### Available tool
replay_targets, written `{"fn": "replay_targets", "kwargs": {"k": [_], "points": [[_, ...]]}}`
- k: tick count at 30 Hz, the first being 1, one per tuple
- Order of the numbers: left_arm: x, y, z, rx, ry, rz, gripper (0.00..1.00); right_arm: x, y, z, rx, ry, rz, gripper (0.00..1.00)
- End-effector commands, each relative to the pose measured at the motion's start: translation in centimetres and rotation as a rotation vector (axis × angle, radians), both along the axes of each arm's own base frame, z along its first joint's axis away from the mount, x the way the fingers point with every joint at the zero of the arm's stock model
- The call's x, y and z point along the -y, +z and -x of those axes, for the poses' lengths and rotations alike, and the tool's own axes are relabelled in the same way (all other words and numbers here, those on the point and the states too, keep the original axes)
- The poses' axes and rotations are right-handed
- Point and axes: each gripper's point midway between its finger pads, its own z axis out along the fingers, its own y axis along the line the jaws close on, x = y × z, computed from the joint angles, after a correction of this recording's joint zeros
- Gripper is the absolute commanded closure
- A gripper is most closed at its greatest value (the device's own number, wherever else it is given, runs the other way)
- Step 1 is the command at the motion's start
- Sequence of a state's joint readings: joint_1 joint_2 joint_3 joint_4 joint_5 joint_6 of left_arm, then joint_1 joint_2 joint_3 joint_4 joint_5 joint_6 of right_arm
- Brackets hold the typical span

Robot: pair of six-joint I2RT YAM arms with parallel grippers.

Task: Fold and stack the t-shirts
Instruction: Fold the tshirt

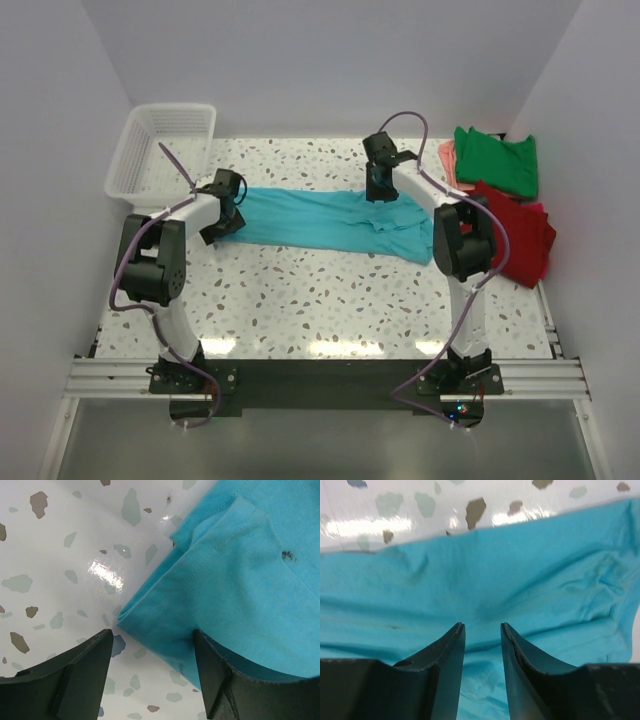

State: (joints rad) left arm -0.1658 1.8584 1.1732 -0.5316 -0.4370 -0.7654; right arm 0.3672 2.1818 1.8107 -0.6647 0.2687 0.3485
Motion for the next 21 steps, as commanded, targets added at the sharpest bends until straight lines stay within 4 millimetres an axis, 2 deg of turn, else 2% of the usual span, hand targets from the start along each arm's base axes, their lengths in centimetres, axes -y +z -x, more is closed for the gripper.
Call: {"fn": "replay_targets", "kwargs": {"k": [1,7,12,17,21], "points": [[-1.3,-2.1,4.4,-0.175,-0.016,-0.047,0.3,0.6,3.6,2.7,0.027,-0.002,-0.036,0.6],[-1.0,-2.1,4.1,-0.165,-0.033,-0.031,0.29,0.5,3.3,5.1,-0.01,-0.003,-0.076,0.62],[-0.9,-1.7,4.0,-0.146,-0.052,-0.028,0.27,-0.3,2.6,5.9,-0.038,0.021,-0.119,0.65],[-1.1,-1.0,3.9,-0.136,-0.04,-0.038,0.26,-0.7,0.5,6.4,-0.089,0.028,-0.129,0.67],[-1.0,0.4,3.8,-0.108,-0.039,-0.028,0.26,-0.6,-0.2,6.5,-0.104,0.024,-0.122,0.68]]}}
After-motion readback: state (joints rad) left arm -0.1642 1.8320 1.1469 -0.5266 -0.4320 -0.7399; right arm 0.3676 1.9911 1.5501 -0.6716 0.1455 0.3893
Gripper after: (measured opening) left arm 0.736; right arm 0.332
